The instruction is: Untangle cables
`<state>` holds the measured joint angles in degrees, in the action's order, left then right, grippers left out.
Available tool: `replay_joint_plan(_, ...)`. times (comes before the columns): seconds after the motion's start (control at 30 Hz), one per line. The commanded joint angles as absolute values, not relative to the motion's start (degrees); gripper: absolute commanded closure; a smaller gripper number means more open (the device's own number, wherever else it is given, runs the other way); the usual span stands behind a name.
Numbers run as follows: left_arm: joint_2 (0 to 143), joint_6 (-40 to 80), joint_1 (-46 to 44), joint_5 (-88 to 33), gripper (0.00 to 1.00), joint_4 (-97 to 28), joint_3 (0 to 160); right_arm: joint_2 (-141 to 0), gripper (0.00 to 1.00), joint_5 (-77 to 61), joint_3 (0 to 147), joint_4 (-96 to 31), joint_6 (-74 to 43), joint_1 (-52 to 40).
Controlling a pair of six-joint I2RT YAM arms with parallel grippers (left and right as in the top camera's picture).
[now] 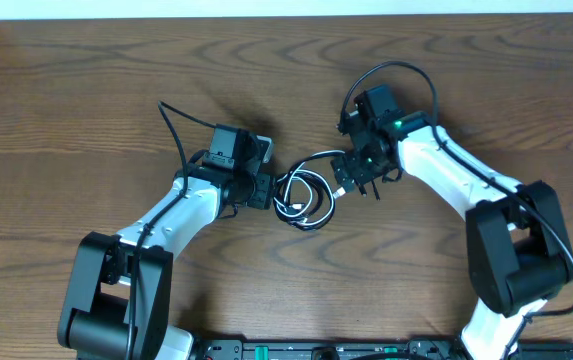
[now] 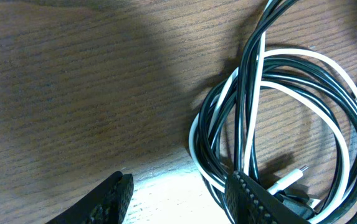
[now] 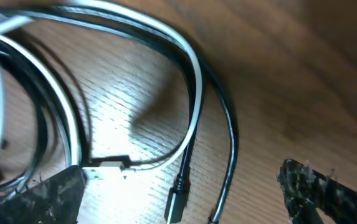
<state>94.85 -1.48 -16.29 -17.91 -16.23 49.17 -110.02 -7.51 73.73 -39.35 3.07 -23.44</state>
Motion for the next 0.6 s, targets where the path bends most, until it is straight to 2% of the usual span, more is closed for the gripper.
replay_joint_plan(0.0, 95.5, -1.2, -16.5, -18.4, 0.47, -16.1, 48.9, -113.2, 0.06, -7.6, 73.8, -39.4, 2.6, -23.6)
replay_joint_plan(0.1, 95.5, -1.2, -16.5, -18.4, 0.47, -16.1, 48.9, -114.3, 0.09, -7.6, 73.8, -39.4, 2.6, -23.6)
replay_joint_plan(0.27, 95.5, -1.2, -16.5, -18.4, 0.47, -16.1, 48.9, -114.6, 0.29, -6.5, 73.1, -39.7, 2.6, -23.6)
replay_joint_plan(0.5, 95.5, -1.2, -16.5, -18.4, 0.46, -15.9, 48.9, -114.6, 0.41, 1.7, 70.0, -40.8, 2.7, -23.5)
replay_joint_plan(0.57, 95.5, -1.2, -16.5, -18.4, 0.47, -15.7, 48.9, -114.6, 0.50, 4.7, 69.8, -41.4, 3.7, -23.4)
